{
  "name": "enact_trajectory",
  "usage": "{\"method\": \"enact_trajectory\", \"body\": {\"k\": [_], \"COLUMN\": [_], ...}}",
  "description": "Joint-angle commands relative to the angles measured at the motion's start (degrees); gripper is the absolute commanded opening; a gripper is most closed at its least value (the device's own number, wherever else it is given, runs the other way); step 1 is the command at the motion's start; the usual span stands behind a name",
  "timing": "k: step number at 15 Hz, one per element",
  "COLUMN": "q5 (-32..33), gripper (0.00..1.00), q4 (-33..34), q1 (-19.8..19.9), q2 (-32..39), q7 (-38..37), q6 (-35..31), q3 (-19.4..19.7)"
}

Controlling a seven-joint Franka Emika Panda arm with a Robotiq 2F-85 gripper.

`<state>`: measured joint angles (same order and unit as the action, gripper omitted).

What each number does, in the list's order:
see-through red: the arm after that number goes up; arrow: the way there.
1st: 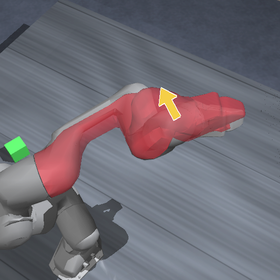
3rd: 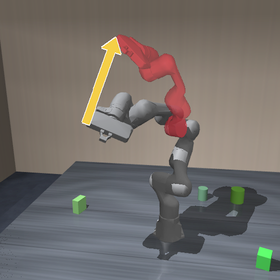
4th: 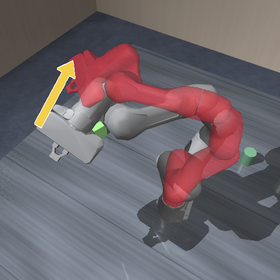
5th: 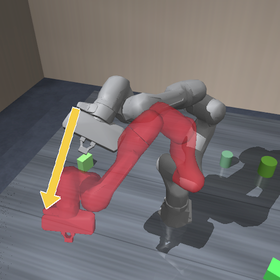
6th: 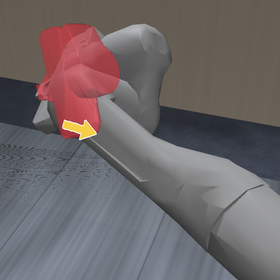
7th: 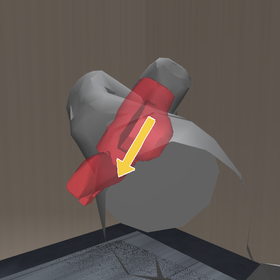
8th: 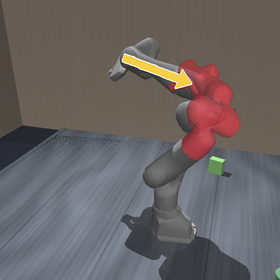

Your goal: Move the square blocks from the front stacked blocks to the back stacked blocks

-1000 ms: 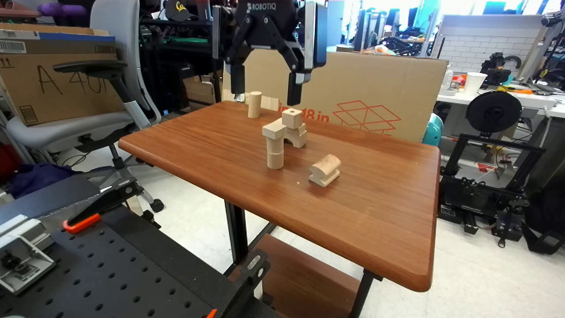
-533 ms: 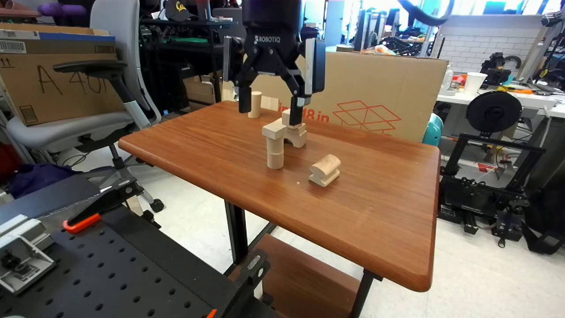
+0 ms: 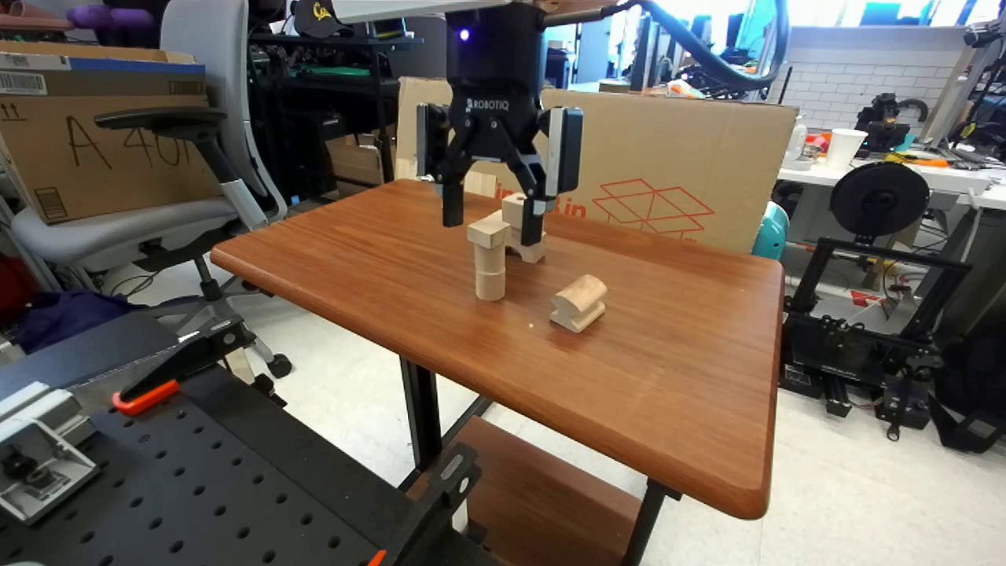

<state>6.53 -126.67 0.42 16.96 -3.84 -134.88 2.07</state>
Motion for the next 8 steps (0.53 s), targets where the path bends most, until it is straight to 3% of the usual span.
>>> {"method": "enact_trajectory", "body": {"k": [1, 7, 8], "q5": [0.89, 0.43, 0.42], "gripper": [0.58, 0.12, 0.09], "q4": [2.30, 2.85, 2.90], "q1": [-0.82, -1.46, -1.60], "q2": [2.17, 2.45, 2.36], "q7": [-1.20, -0.73, -0.76], "q6": [0.17, 0.84, 1.07], "q3": [0.27, -0.11, -0.15]}}
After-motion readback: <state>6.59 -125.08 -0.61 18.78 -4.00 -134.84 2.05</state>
